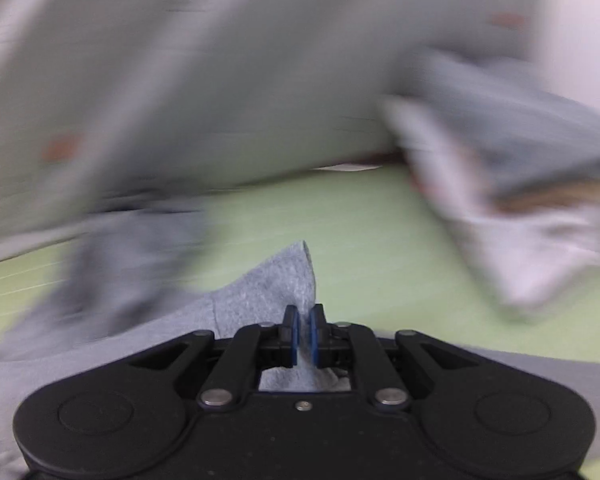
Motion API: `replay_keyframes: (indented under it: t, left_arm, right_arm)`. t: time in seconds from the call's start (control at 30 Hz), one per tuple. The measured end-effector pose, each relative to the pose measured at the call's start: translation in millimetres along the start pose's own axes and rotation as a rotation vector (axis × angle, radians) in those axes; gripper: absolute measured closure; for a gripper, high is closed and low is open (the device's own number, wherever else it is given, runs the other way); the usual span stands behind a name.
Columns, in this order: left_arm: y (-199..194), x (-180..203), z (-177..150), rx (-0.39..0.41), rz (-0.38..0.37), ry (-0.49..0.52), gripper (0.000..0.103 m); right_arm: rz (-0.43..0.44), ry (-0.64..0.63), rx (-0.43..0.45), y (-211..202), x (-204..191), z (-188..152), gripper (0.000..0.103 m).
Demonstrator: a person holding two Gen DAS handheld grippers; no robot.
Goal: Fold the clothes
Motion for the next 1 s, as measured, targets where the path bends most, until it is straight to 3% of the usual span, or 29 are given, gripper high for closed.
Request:
replay_keyframes:
  t: [0.03,0.07,0.13,0.17,0.27,0.4,0.47,0.77,0.83,0.9,0.93,1.0]
  left_arm:
    - [5.3,2.3,0.1,-0.014,-0.006,-0.002,0.014]
    - [10.9,5.1,0.3,-0.028,-0.013,-0.001,0.014]
    - [21.4,12.1,0.3,-0.055,-0.028,0.009,0.014]
    - [27.2,16.3,0.4,-0.070,-0.037,0.017,0.014]
    - [46.0,28.8,-1.7,-0.118,-0.068,0.036,0.014]
    - [71.2,42.7,-1.4,-0.160,-0.098,0.060,0.014]
    - [84.4,46.8,1.1,-0.178,-0.104,0.066,0.014]
    - [135.5,46.2,30.3,-0.191,-0.107,0.011,0.018]
    - [143.6,46.6,34.4,-0.199,-0.117,0.000,0.025]
    - [150.9,46.7,36.3,-0.208,-0.123,-0.024,0.040]
    - [153.0,46.7,36.7,-0.210,-0.127,-0.038,0.048]
    - [154.9,47.6,38.0,-0.204,-0.143,-0.048,0.091]
  right_arm:
    - [-0.072,0.010,-0.009,9.1,13.2,-0.9,0.082]
    - [-0.110,0.026,-0.021,15.2,23.9,-3.1,0.063]
    - [-0.069,0.066,-0.052,20.6,31.0,-11.8,0.040]
    - [-0.041,0.085,-0.067,22.9,33.3,-16.5,0.035]
    - [0.009,0.145,-0.155,33.1,32.2,-38.8,0.025]
    - [-0.009,0.239,-0.242,48.3,33.1,-60.0,0.024]
    - [-0.010,0.276,-0.238,51.4,35.4,-62.9,0.017]
    - [-0.091,0.226,-0.242,68.8,38.3,-56.9,0.011]
    - [-0.096,0.219,-0.234,68.5,38.7,-57.0,0.014]
    - [-0.108,0.198,-0.202,65.7,38.4,-54.7,0.044]
    - [-0.098,0.185,-0.188,64.2,37.4,-52.4,0.066]
    - [-0.094,0.153,-0.171,61.5,35.6,-47.0,0.091]
Point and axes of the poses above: each gripper's, at about its wrist camera, not at the fingertips, and y roughly the way its jaws point, x to its right, z to its top, the point moved 6 cm from there along y, roughly the way its jaws point, and after that the axes turned 12 degrees about -z, right-handed, at the moved point
